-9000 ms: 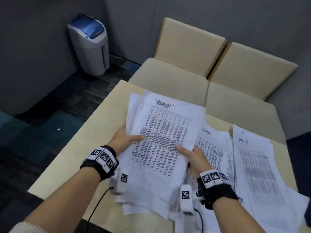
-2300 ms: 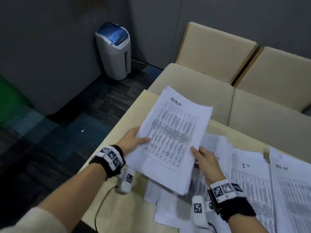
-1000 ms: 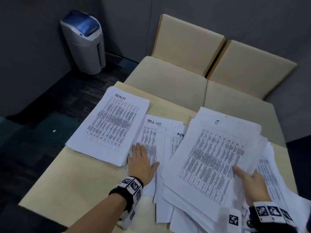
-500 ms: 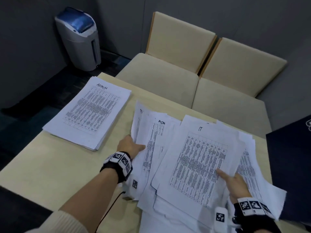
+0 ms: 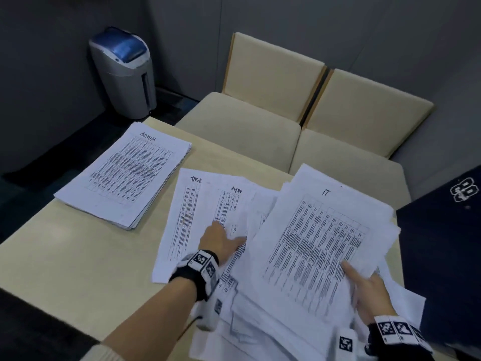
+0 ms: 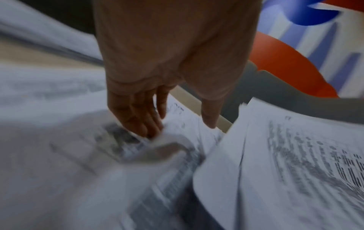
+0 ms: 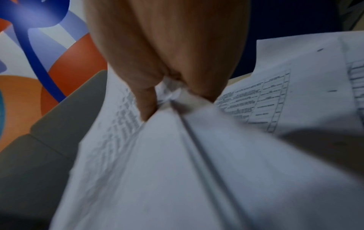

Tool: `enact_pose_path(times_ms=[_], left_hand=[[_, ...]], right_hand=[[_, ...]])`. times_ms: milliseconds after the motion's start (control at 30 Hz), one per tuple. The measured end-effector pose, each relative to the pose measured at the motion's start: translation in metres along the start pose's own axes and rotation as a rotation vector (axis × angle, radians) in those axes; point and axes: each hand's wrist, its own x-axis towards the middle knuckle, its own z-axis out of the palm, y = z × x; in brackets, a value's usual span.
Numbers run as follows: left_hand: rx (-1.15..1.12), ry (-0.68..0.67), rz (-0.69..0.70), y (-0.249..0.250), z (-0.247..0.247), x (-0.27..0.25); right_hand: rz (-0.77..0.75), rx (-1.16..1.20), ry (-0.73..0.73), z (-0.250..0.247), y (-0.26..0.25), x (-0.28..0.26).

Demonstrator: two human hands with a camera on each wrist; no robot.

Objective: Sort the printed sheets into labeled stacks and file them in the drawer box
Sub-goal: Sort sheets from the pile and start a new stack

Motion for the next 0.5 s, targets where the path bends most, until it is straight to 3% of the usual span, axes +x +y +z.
enact_pose_path(times_ms=[100, 200, 267, 333, 400, 500], left_hand=[[-0.060, 0.015, -0.052, 0.004, 0.016, -0.002], [-0.051, 0.005, -0.059, 0.010, 0.020, -0.007], [0.204, 0.173, -0.005, 0.018, 0.020, -0.008], [0.367, 0.296, 0.151, 0.028, 0.019, -0.008], [0.315, 0.239, 0.309, 0.039, 0.025, -0.002], [0.141, -0.021, 0.354, 0.059, 0.044, -0.004]], right_hand=[[0.035, 0.045, -0.059, -0.019, -0.001, -0.001], [0.018, -0.068, 0.082, -0.047, 0.005, 0.006], [0.007, -0.129, 0.180, -0.066, 0.005, 0.008], [-0.009, -0.152, 0.237, -0.087, 0.005, 0.011], [0.009, -0.144, 0.264, -0.105, 0.004, 0.013], [0.041, -0.123, 0.220, -0.122, 0.005, 0.015]])
